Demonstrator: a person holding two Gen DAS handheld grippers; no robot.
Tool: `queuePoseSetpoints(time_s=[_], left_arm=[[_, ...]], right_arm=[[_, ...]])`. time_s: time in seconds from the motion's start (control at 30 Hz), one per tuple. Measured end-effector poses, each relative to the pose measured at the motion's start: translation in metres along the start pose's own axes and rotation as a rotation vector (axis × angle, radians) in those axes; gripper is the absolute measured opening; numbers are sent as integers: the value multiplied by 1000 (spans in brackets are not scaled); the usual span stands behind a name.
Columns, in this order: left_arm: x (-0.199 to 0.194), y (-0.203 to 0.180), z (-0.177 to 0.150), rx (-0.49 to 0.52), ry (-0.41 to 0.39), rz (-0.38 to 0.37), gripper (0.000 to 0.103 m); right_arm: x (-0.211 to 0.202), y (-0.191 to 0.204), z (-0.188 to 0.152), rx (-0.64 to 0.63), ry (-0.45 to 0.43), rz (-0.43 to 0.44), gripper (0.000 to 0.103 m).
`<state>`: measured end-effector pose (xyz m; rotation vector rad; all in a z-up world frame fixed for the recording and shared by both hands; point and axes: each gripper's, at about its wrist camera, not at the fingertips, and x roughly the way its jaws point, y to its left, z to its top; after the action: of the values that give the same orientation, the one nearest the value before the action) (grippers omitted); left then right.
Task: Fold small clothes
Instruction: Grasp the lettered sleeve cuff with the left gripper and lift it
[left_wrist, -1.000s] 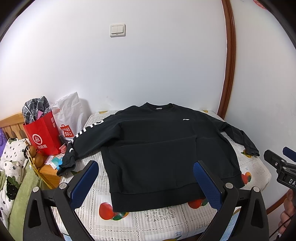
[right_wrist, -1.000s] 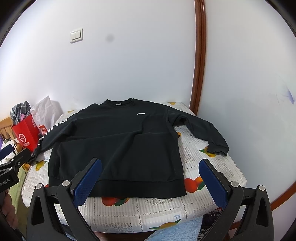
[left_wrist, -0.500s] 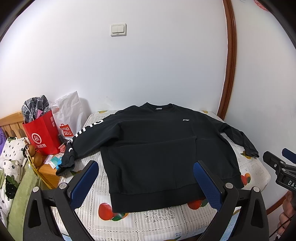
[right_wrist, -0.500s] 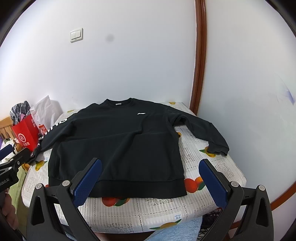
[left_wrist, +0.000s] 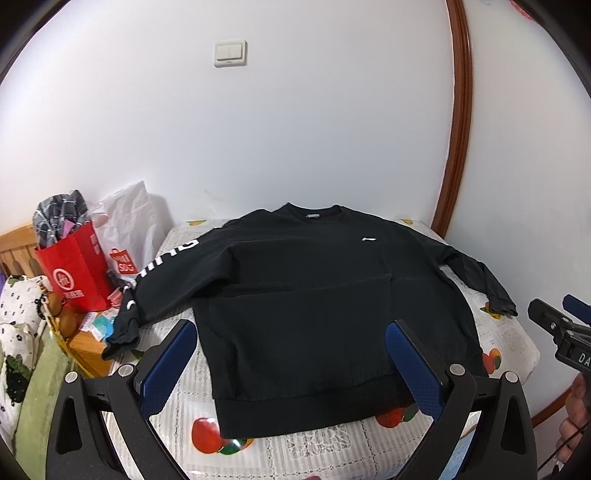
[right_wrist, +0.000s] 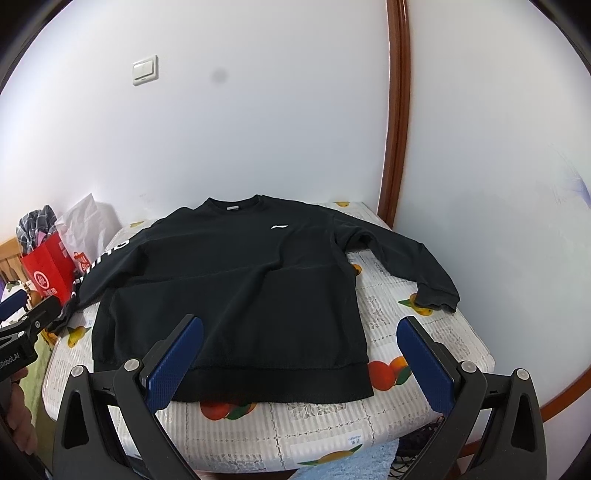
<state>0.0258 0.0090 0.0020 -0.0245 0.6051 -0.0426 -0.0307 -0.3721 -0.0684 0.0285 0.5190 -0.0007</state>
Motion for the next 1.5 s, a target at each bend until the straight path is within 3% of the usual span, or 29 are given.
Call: queuePoseSetpoints(time_s=[0.17,0.43,0.77,1.07,1.17,1.27,1.33,1.43,1.5], left_arm=[[23,17,5,-18,28,8,102],[85,70,-3,-84,118,105,102],[156,170,-19,-146,211,318,97],[211,216,-34,-112,310,377,89],[221,223,-44,-113,352,380,75],[223,228,-47,-132,346,408,50],[220,231,-46,-148,346,421,24],[214,233,-42,-168,337,423,12],[205,230,-36,-174,320,419,11]], right_arm=[[17,-2,9,5,6,8,103],[73,2,20,12,48,9,103],[150,55,16,-60,141,35,103],[199,99,-1,-131,228,27,103],[210,107,-8,-152,248,19,103],[223,113,-13,-166,285,7,103],[226,115,-15,-171,292,11,103],[225,118,-16,-179,284,24,103],[223,116,-15,-184,273,37,103]])
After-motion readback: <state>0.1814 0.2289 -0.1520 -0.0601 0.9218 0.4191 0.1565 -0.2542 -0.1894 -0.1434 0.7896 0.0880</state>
